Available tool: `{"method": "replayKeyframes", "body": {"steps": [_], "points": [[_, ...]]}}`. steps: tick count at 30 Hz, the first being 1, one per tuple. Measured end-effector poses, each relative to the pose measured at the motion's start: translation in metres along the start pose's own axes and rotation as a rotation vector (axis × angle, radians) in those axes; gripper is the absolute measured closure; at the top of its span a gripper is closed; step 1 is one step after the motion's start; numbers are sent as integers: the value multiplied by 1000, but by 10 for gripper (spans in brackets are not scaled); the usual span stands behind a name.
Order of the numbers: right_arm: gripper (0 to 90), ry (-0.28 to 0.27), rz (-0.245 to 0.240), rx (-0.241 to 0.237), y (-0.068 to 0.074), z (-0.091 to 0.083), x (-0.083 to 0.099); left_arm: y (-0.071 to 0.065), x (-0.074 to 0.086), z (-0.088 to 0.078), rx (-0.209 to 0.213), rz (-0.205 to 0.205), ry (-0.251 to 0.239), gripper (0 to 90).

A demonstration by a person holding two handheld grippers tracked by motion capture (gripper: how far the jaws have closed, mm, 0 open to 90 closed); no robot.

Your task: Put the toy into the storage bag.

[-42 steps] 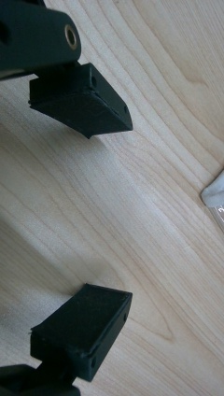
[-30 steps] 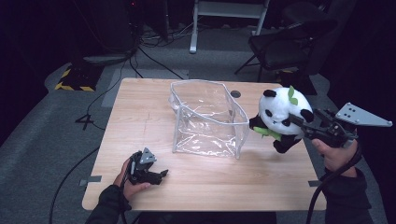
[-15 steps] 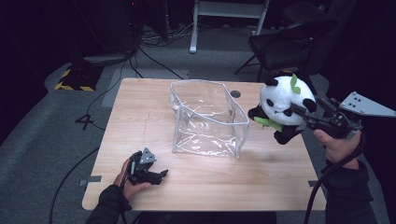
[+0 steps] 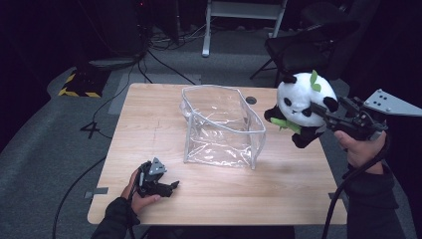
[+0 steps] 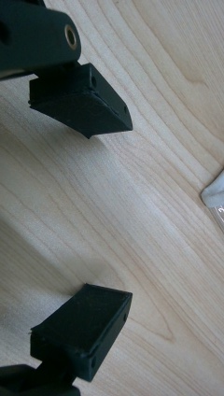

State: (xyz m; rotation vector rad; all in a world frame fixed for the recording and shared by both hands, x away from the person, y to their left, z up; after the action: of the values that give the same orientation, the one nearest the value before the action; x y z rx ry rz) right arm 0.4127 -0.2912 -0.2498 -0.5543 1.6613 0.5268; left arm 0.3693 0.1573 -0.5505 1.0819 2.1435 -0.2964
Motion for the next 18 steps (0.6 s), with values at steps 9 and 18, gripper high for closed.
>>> {"method": "replayKeyframes", "body": {"steps": [9,18], "points": [[443,-11,-18,-16,7,8,-15,0,0,0,0,-1,0,166],[443,-28,-31,-42,20,18,-29,0,0,0,0,0,0,166]]}}
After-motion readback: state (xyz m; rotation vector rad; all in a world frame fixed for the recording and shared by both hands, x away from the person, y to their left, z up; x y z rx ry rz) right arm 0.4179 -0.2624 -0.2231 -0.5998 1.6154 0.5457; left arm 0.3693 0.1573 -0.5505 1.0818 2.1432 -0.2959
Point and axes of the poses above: each handheld gripper's, and its own axes: z roughly forward along the jaws, x roughly out of its underside, y roughly to its left, the point moved 6 cm from there along z, roughly forward along the jaws, and after that the axes turned 10 degrees about z, right-handed, at the moved point
